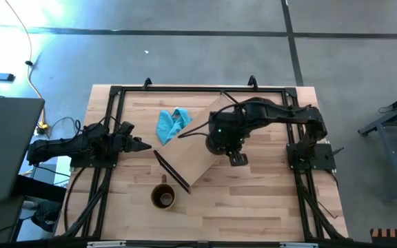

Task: Stack small to large cups/mugs on shelf
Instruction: Put the black mug on the shelf

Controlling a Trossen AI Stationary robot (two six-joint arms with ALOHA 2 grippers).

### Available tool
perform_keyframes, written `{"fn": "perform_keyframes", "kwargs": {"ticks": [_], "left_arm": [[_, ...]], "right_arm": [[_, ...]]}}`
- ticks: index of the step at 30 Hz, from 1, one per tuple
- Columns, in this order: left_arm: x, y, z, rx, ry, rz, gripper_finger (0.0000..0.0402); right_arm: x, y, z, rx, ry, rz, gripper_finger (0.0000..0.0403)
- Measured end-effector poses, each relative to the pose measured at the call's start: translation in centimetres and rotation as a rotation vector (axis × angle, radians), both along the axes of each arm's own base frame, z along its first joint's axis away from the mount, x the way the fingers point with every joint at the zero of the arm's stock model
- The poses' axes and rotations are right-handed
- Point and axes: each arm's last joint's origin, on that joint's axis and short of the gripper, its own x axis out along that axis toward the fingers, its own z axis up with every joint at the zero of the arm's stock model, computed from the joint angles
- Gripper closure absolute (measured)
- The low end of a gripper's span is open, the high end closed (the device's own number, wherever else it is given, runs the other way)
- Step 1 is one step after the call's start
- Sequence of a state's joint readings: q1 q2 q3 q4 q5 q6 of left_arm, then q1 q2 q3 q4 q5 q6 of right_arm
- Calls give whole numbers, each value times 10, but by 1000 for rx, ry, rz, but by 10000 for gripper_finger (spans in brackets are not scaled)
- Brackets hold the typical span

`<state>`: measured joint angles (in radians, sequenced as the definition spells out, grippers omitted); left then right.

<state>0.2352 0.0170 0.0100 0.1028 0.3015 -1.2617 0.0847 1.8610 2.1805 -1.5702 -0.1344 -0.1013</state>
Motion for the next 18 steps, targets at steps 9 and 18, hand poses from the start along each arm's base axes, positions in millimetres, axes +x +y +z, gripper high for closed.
{"fn": "perform_keyframes", "kwargs": {"ticks": [9,18], "left_arm": [[0,1,0,-6,-1,48,202],[0,3,0,-21,-3,116,202]], "right_arm": [[1,-16,0,-49,-15,48,403],[3,-24,-2,-65,-10,15,403]]}}
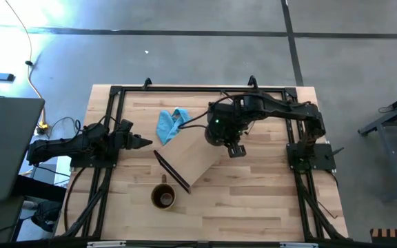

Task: Stack small to large cups/mugs on shelf
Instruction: Put the black mug on the shelf

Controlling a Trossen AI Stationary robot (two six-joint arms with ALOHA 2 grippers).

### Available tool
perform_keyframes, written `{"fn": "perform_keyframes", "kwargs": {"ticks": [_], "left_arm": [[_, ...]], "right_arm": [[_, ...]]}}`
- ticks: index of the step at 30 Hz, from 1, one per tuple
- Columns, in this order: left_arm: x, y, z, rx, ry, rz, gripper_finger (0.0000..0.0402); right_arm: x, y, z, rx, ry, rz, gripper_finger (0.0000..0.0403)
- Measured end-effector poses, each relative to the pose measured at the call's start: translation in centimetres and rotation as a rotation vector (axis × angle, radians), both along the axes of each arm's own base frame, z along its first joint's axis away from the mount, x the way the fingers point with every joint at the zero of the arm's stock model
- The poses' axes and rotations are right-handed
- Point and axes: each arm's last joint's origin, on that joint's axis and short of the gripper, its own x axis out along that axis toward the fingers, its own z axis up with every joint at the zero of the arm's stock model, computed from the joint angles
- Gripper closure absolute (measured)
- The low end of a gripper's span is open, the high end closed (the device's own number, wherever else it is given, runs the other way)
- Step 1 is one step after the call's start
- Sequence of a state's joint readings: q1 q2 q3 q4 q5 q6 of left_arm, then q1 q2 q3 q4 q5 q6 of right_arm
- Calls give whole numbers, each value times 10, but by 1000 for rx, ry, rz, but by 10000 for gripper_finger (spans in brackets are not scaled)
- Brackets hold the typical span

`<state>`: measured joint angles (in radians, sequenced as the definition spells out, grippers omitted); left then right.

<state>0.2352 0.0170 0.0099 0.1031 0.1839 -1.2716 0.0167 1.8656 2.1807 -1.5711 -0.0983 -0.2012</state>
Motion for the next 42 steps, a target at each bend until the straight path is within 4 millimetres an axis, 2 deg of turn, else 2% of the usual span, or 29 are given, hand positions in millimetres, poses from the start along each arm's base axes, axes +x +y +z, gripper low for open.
{"fn": "perform_keyframes", "kwargs": {"ticks": [9,19,24,26,31,42], "left_arm": [[0,1,0,-3,-1,21,202],[0,1,0,-4,0,21,202],[0,1,0,-4,-1,21,202],[0,1,0,-4,0,21,202],[0,1,0,-11,-1,20,202],[0,1,0,-12,1,20,202]], "right_arm": [[1,-6,-1,-11,-3,2,403],[19,-10,-21,-16,58,24,403],[29,-12,1,-34,-64,52,403],[31,-14,-1,-28,-82,57,403],[31,-17,-15,5,20,28,403],[32,-18,-12,-15,-10,44,403]]}}
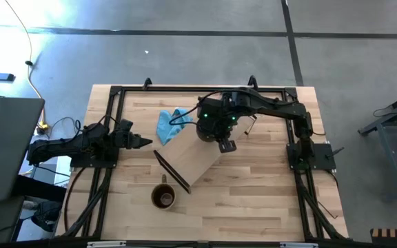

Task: Stack small to large cups/mugs on shelf
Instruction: Put the black mug on the shelf

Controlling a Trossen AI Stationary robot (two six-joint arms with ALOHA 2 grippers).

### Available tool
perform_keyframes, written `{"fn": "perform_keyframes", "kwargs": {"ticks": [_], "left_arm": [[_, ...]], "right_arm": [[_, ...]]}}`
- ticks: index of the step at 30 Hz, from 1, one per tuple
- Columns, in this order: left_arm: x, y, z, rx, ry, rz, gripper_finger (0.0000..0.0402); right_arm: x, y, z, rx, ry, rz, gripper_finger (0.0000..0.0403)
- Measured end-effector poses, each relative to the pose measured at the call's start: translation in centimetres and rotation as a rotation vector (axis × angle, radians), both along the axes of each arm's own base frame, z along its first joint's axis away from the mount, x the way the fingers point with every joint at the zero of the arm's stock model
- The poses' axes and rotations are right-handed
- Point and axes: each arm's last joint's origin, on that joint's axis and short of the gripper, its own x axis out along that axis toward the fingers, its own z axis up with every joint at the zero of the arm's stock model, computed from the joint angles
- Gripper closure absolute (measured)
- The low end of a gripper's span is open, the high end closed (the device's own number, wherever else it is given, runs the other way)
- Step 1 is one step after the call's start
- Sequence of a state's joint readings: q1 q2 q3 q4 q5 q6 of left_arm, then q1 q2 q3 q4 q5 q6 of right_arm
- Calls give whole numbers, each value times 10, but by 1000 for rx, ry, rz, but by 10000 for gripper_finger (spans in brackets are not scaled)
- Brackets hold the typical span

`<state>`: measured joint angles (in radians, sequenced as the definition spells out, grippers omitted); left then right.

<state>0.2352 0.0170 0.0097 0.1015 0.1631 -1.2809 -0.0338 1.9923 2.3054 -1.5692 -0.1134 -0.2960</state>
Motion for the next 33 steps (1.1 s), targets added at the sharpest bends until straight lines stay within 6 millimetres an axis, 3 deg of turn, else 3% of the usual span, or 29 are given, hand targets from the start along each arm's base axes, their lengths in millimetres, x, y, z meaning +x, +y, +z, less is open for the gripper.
{"fn": "perform_keyframes", "kwargs": {"ticks": [11,33], "left_arm": [[0,0,0,0,0,0,202],[0,0,0,17,1,2,202]], "right_arm": [[7,1,-10,19,39,-69,403],[7,2,-10,88,48,-116,403]]}}
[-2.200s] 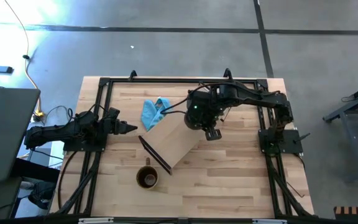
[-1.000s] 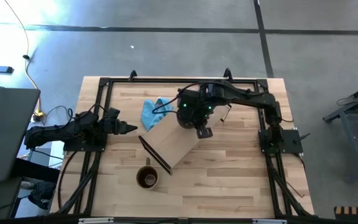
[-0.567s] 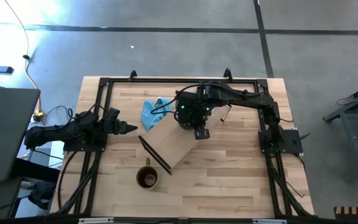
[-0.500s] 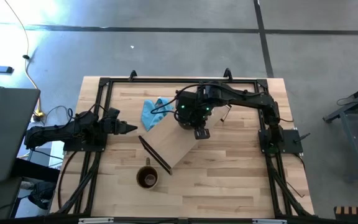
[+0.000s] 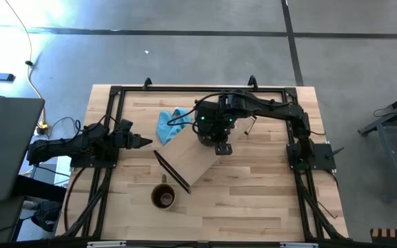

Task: Stack small to large cups/mugs on shelf
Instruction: Put the black mug on the shelf

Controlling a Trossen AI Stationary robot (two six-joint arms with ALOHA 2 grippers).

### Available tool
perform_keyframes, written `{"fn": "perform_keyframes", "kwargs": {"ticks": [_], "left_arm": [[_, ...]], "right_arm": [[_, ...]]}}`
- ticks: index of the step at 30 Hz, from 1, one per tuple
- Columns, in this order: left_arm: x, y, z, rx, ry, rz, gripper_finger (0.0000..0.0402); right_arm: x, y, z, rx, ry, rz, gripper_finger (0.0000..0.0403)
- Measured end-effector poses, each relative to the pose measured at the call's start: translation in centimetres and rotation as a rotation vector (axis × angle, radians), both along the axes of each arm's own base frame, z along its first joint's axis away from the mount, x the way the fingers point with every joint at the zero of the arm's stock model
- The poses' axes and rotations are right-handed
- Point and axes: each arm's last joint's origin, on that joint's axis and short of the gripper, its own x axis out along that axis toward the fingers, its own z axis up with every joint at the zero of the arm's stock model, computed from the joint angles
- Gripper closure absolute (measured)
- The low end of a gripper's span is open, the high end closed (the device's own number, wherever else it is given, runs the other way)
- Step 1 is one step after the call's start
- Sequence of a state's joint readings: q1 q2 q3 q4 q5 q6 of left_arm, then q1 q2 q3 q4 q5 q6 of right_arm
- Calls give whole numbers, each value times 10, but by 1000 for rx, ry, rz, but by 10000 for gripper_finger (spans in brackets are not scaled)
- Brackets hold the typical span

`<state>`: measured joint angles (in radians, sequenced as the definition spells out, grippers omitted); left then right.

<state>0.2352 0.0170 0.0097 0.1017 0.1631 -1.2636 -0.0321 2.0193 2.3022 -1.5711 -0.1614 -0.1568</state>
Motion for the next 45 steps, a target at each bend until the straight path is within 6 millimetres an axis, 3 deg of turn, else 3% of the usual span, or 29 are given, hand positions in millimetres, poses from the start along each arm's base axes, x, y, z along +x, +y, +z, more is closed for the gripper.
{"fn": "perform_keyframes", "kwargs": {"ticks": [31,45], "left_arm": [[0,0,0,2,0,0,202],[0,0,0,2,0,-3,202]], "right_arm": [[4,12,1,17,-51,60,403],[11,12,-7,48,-24,74,403]]}}
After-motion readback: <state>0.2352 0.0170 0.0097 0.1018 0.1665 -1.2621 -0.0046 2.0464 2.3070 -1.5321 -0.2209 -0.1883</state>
